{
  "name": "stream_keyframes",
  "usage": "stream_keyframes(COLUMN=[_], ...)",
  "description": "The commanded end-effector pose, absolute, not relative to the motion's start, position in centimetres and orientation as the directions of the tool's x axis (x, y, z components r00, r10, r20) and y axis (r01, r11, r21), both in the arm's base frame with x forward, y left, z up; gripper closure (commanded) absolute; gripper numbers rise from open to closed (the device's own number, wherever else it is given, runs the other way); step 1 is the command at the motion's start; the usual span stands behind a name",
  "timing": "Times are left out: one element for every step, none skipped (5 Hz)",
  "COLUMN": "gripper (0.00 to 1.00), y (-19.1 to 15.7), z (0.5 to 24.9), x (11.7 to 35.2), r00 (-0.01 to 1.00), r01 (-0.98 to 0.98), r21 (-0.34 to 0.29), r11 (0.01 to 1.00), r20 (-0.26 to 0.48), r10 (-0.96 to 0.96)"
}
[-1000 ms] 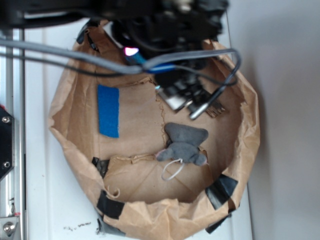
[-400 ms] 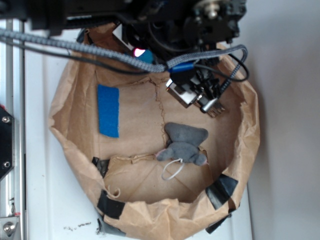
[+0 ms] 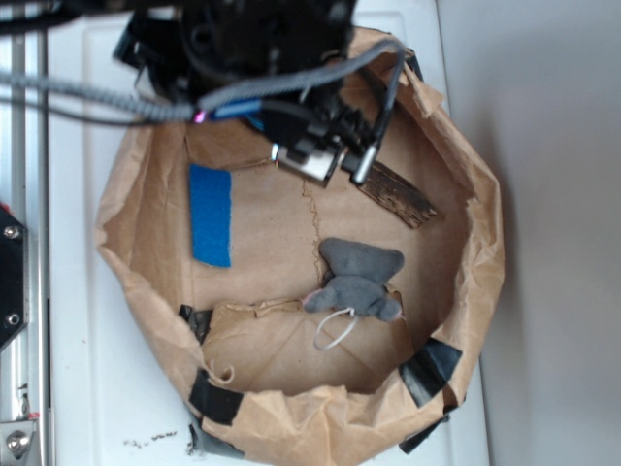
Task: Grab the blue ball.
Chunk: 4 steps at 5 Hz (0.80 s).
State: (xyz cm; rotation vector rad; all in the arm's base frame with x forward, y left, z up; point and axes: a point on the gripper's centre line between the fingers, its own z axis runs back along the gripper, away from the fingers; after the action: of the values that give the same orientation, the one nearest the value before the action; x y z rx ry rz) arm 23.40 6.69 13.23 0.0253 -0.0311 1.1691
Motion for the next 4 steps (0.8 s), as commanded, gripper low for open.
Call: stream_keyframes(gripper=[0.0, 0.0, 0.0, 0.0], y=[6.9, 7.1, 7.4, 7.7], z=[10.7, 9.8, 8.0, 6.4], x=[25.8, 27.8, 29.3, 29.4], r00=[0.287, 0.247, 0.204, 0.175], r01=[-0.957, -0.969, -0.979, -0.984], r21=[-0.002, 0.027, 0.034, 0.025], r11=[0.29, 0.245, 0.202, 0.175], r20=[0.141, 0.149, 0.21, 0.275], r10=[0.948, 0.958, 0.956, 0.945])
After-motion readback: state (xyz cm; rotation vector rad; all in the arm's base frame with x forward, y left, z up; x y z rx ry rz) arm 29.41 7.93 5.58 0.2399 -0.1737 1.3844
